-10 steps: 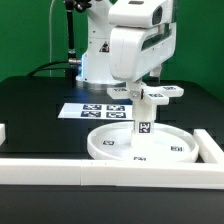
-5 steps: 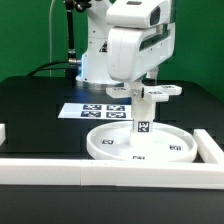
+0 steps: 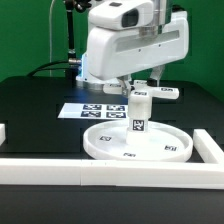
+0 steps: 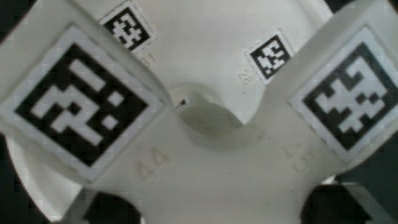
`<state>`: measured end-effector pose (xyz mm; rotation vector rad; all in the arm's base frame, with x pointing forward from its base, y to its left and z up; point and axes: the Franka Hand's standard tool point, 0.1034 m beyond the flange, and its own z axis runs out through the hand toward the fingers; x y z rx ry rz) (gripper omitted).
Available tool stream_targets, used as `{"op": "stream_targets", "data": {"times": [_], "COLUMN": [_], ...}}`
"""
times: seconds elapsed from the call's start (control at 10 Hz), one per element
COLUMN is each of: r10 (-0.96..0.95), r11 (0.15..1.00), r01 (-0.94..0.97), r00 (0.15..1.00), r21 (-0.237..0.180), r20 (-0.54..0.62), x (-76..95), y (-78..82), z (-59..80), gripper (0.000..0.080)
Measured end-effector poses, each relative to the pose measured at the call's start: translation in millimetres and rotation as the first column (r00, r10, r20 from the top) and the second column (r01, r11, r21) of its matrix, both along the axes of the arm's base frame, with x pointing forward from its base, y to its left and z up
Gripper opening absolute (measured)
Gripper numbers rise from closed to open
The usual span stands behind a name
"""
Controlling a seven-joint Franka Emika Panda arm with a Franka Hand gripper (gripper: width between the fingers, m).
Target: Assemble round table
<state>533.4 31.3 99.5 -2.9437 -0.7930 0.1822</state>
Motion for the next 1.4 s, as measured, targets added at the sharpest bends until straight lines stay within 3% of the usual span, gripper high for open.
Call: {"op": "stream_targets", "data": {"times": [0.3,0.7,1.0,1.2,1.3,1.4], "r10": [-0.311,-0.539,-0.825,-0.934,-0.940,-0.964], "r11": [0.950,0.841,0.565,0.357,0.340,0.265], "r01": [0.311,0.538,0.825,0.934,0.940,0.964], "r00": [0.950,0.842,0.565,0.357,0.340,0.265], "r21": [-0.024,-0.050,-0.008,-0.009,-0.011,-0.020], "r20": [-0.021,0.000,0.021,0.009,0.008,0.005], "x": [-1.5,2.3,-4.6,-3.0,-2.6,-2.3], "y": [2.7,2.5,1.2,1.0,1.4,1.8], "z": [0.1,2.8,-0.1,-0.7,-0.4,-0.3], "gripper": [0.0448,0.0448,0.0448,0.0449,0.0449,0.0449]}}
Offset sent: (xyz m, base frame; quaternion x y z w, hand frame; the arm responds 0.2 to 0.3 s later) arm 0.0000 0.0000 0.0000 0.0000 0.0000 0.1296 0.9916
